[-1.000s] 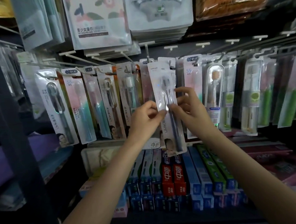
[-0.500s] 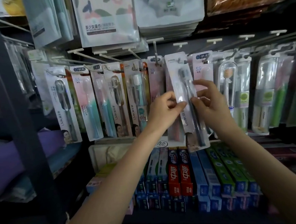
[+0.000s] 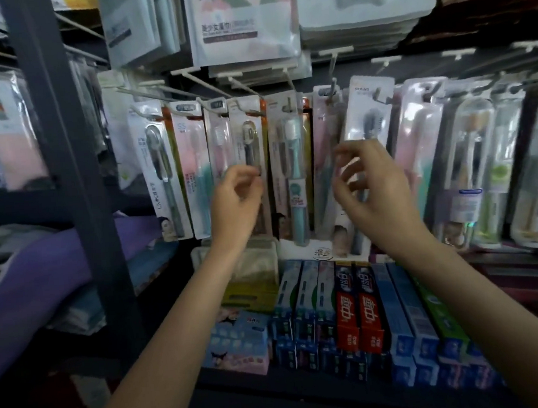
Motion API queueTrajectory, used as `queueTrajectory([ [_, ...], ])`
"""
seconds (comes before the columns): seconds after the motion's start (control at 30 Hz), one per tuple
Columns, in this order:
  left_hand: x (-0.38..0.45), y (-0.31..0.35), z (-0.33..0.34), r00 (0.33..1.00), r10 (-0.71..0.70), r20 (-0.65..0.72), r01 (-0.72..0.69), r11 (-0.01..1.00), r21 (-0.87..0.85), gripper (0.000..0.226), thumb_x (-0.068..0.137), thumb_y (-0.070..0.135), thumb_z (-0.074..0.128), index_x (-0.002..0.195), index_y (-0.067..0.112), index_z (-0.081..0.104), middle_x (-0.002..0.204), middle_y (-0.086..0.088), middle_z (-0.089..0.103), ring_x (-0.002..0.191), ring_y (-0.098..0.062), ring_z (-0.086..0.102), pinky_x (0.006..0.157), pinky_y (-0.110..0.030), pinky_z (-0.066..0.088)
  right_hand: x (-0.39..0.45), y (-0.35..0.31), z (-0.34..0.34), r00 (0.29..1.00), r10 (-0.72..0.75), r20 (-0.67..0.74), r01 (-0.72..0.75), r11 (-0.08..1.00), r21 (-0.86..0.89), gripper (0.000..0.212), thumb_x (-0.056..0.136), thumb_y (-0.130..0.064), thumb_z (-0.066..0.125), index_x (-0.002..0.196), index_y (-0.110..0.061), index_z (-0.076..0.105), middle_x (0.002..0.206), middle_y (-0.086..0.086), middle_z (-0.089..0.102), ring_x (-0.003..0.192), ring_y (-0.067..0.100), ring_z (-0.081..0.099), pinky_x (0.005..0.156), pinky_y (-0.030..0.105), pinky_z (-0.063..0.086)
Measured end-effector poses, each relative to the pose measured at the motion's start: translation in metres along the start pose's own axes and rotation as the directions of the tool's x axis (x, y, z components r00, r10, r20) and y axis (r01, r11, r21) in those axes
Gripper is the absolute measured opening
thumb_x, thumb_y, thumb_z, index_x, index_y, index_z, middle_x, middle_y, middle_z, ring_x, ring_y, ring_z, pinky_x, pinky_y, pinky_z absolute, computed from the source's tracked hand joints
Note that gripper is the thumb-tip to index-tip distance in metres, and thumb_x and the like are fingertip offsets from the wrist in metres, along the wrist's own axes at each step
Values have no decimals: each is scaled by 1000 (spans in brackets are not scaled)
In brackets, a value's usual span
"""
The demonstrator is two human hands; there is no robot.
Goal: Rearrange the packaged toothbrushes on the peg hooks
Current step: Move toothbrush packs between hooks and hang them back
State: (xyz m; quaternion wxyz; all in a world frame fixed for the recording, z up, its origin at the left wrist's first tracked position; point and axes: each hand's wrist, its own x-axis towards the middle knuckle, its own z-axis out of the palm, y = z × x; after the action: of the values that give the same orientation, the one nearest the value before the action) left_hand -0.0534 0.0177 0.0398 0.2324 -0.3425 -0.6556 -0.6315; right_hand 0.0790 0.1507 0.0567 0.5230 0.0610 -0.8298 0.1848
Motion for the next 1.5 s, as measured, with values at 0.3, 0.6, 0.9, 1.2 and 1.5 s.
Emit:
queueTrajectory([
  [0.3, 4, -74, -78, 947, -32, -320, 128, 951, 283, 28, 84, 0, 57, 112, 4, 53, 111, -15, 51, 98, -19, 49, 88, -30, 42, 13, -24, 102, 942, 15, 337, -77, 982, 171, 39, 86, -10, 60, 123, -9, 45, 109, 3, 50, 91, 9, 52, 78, 10, 44],
  [0.6, 22, -107, -102, 945, -178, -275, 243, 943, 225, 65, 85, 6, 61, 140, 8, 27, 134, -11, 43, 123, -21, 41, 99, -25, 32, 34, -32, 203, 862, 323, 390, -406, 901, 151, 58, 87, -14, 62, 135, -4, 30, 131, 14, 50, 119, 25, 50, 93, 25, 41],
  [0.9, 25, -102, -104, 948, -178, -265, 226, 960, 165, 44, 86, 4, 60, 125, 3, 41, 103, -6, 54, 88, -7, 52, 73, -3, 37, 38, -42, 213, 890, 343, 299, -403, 900, 167, 38, 88, -11, 59, 120, -5, 40, 92, 2, 51, 94, 23, 59, 64, 18, 42],
  [1.2, 40, -83, -99, 945, -270, -183, 293, 949, 113, 57, 82, 13, 67, 129, 12, 34, 102, 4, 56, 92, -12, 55, 83, -28, 46, 34, -33, 181, 933, 219, 286, -258, 960, 107, 53, 89, -3, 56, 134, -6, 28, 118, 18, 55, 104, 32, 57, 83, 34, 47],
  [1.5, 12, -61, -100, 921, -342, -186, 300, 928, -220, 15, 89, 14, 58, 104, 19, 57, 92, 9, 64, 86, -6, 61, 78, -24, 48, 26, -31, 170, 943, 149, 298, -174, 983, 58, 58, 87, -7, 59, 136, -5, 28, 132, 16, 40, 110, 30, 53, 89, 35, 46],
])
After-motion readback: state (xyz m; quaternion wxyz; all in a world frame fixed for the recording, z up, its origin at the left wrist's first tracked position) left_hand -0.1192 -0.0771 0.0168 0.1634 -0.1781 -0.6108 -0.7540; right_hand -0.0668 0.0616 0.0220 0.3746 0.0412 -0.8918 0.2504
